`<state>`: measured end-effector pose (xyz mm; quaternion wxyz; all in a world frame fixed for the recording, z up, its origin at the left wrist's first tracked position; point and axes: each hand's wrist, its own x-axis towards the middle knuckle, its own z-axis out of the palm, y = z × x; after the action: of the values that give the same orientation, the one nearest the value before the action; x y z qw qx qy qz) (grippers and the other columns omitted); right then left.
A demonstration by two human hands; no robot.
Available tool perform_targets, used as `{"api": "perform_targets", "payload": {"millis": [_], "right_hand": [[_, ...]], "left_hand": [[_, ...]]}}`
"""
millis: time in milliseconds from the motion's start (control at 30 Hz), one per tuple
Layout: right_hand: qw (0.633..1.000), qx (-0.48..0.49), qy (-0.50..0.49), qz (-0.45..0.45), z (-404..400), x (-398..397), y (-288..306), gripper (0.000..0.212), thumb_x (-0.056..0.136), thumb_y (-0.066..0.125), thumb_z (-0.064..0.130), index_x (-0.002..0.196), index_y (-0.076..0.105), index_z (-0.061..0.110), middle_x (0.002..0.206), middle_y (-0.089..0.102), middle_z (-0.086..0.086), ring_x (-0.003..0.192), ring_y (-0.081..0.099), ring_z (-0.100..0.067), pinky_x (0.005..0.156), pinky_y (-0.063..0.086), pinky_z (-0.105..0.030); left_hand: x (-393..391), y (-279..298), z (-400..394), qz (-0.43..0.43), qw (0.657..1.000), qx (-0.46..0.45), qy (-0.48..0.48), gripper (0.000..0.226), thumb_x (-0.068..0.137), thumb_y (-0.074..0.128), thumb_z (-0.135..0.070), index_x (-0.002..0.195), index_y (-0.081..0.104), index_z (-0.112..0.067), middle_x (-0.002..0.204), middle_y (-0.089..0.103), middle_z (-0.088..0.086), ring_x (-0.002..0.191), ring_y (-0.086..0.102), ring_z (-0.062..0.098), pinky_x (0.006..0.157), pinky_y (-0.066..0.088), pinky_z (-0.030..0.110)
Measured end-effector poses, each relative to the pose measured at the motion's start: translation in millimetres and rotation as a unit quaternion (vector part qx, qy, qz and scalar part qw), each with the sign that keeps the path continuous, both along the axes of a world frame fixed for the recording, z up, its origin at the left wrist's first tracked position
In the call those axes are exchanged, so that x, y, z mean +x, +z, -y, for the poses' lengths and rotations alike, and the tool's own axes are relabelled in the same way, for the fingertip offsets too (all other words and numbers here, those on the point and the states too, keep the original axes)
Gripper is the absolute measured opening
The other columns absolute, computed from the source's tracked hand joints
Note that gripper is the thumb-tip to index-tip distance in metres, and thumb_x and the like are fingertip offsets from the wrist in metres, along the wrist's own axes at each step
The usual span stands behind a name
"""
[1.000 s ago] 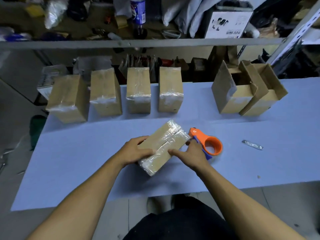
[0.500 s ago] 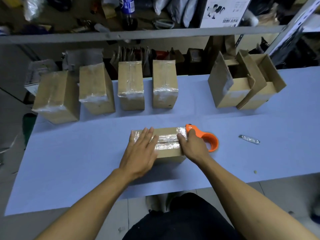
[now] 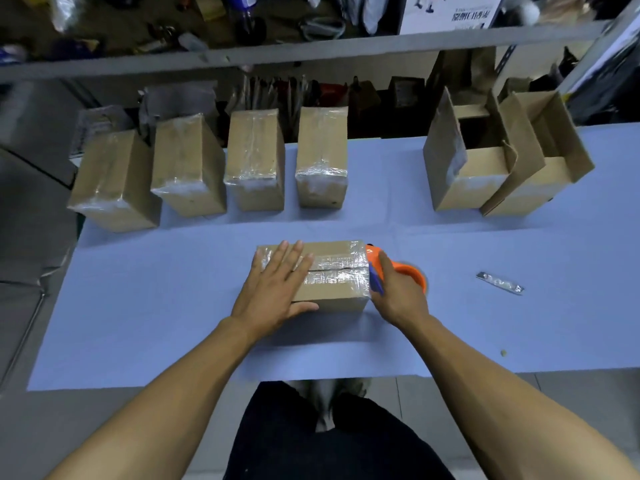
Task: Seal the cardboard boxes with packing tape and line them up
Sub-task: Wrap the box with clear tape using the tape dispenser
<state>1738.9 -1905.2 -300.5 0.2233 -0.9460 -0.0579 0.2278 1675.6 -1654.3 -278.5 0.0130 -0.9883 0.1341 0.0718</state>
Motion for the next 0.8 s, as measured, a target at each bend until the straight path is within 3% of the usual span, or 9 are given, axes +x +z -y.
{"api": "perform_targets", "payload": {"millis": [67,133,233,333,433,500,600,700,800], "right_hand": [[0.999,-0.002,-0.005,-0.039,4.0,2.8,-4.2,0.085,0.092,0.055,0.014,0.158,0.001,0.021,0.100,0.064,-0.018,0.086,0.063,-0.035,0.065,0.044,-0.036],[0.998,-0.009,0.013,-0.056,1.8,4.4,-7.8,0.085,0.093,0.050,0.009,0.158,-0.004,0.018,0.106,0.064,-0.021,0.090,0.062,-0.036,0.069,0.044,-0.038],[0.999,0.028,-0.016,0.003,0.2,4.9,0.7,0.078,0.090,0.047,0.005,0.158,0.011,0.020,0.098,0.063,-0.017,0.084,0.060,-0.036,0.064,0.041,-0.036],[0.986,0.068,-0.126,0.085,2.6,13.8,27.7,0.063,0.088,0.041,0.005,0.148,0.039,0.025,0.103,0.064,-0.012,0.089,0.059,-0.035,0.068,0.039,-0.035],[0.974,0.075,-0.178,0.116,0.1,18.1,58.9,0.048,0.093,0.040,0.017,0.139,0.048,0.030,0.105,0.065,-0.007,0.087,0.054,-0.029,0.069,0.036,-0.033],[0.973,0.078,-0.136,0.172,-5.0,17.6,80.5,0.038,0.094,0.050,0.036,0.132,0.050,0.031,0.108,0.064,0.001,0.092,0.055,-0.024,0.071,0.037,-0.033],[0.977,0.129,-0.035,0.165,-21.8,18.3,111.9,0.063,0.077,0.070,0.058,0.130,0.046,0.033,0.109,0.056,0.015,0.092,0.052,-0.010,0.074,0.042,-0.032],[0.977,0.151,0.093,0.121,-55.0,14.2,133.5,0.070,0.071,0.077,0.041,0.130,0.041,0.032,0.111,0.059,0.010,0.093,0.059,-0.015,0.072,0.046,-0.031],[0.974,0.172,0.132,0.071,-85.1,5.3,132.8,0.059,0.074,0.071,0.040,0.125,0.043,0.032,0.101,0.059,0.012,0.083,0.058,-0.012,0.066,0.042,-0.025]], "left_hand": [[-3.7,-2.4,2.3,0.015,1.000,0.013,0.002,0.084,0.085,0.030,-0.071,0.146,0.030,-0.013,0.154,0.039,0.013,0.140,0.040,0.037,0.106,0.034,0.065],[-4.0,-3.6,6.6,0.047,0.999,0.004,0.002,0.083,0.083,0.052,-0.065,0.144,0.036,-0.012,0.149,0.046,0.014,0.135,0.046,0.038,0.103,0.039,0.064],[-9.8,-9.5,11.3,0.106,0.994,-0.032,-0.005,0.083,0.069,0.082,-0.047,0.136,0.054,-0.008,0.140,0.056,0.014,0.126,0.055,0.040,0.098,0.045,0.059],[-7.2,-10.2,8.4,0.129,0.991,-0.043,-0.012,0.078,0.071,0.082,-0.045,0.135,0.057,-0.008,0.139,0.057,0.013,0.125,0.056,0.038,0.098,0.045,0.058],[-5.2,-12.4,1.3,0.149,0.988,-0.026,-0.030,0.066,0.085,0.061,-0.056,0.137,0.055,-0.015,0.141,0.056,0.010,0.124,0.054,0.038,0.103,0.041,0.055],[-1.8,-7.9,-2.1,0.135,0.990,-0.030,-0.009,0.067,0.086,0.043,-0.065,0.138,0.052,-0.024,0.142,0.052,0.012,0.121,0.050,0.040,0.105,0.035,0.055],[-2.6,-4.9,-5.6,0.089,0.994,-0.037,0.046,0.069,0.082,0.038,-0.074,0.141,0.046,-0.040,0.139,0.043,0.016,0.124,0.041,0.040,0.101,0.035,0.064],[-4.6,1.0,-10.7,0.048,0.992,-0.110,0.043,0.071,0.078,0.048,-0.071,0.142,0.042,-0.039,0.136,0.045,0.014,0.121,0.042,0.039,0.092,0.047,0.054],[8.5,19.4,-23.3,0.007,0.954,-0.296,0.049,0.059,0.070,0.069,-0.045,0.125,0.052,-0.031,0.123,0.053,-0.001,0.107,0.052,0.025,0.081,0.051,0.039]]}}
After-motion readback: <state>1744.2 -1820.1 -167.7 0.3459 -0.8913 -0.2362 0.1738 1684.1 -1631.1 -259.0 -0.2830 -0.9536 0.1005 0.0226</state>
